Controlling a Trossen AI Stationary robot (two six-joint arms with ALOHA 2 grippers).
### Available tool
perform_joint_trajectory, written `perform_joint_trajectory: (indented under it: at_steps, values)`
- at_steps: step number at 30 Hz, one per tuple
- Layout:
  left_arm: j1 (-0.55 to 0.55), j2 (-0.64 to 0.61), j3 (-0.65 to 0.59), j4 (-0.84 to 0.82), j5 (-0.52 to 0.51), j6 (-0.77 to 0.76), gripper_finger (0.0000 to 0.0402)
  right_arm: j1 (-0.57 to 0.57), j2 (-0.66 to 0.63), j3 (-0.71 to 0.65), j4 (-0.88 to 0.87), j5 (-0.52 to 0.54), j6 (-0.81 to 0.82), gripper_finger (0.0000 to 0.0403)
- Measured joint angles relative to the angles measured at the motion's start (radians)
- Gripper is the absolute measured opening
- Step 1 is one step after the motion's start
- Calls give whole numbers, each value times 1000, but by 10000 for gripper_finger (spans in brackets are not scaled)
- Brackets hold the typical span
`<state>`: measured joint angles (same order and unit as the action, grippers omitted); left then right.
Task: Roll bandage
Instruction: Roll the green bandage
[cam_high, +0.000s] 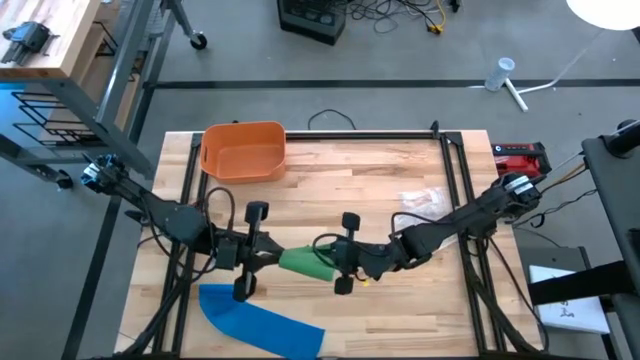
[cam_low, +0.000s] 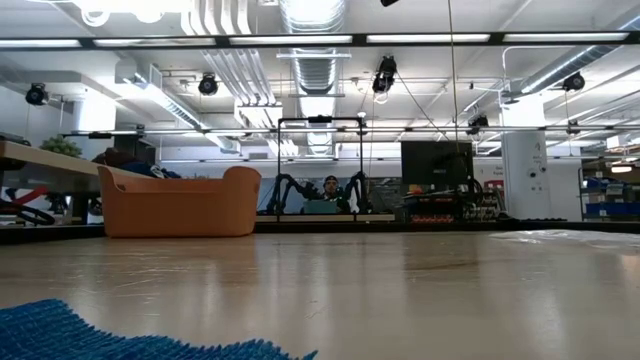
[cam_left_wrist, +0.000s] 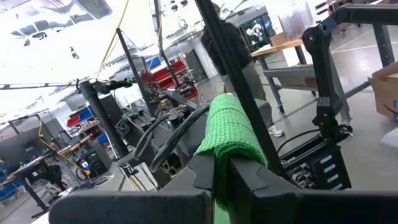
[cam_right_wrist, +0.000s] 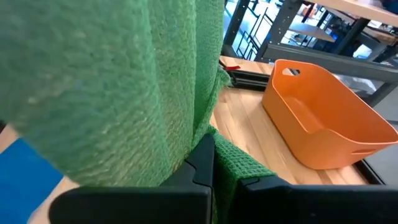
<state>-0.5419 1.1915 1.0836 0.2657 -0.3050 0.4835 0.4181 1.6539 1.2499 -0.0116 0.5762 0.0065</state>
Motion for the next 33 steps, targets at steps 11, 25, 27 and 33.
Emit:
perform_joint_trajectory:
  at_steps: [11,25,27,33]
  values:
    - [9,1,0,3,-7,2,4,1,0,0,-13,-2,5,0]
    - [10,2,0,3,-10,-2,4,1,0,0,-14,-3,8,0]
    - [10,2,0,3,-10,-2,4,1,0,0,-14,-3,3,0]
    - [10,2,0,2,-42,1,5,1,0,5,-13,-1,0,0]
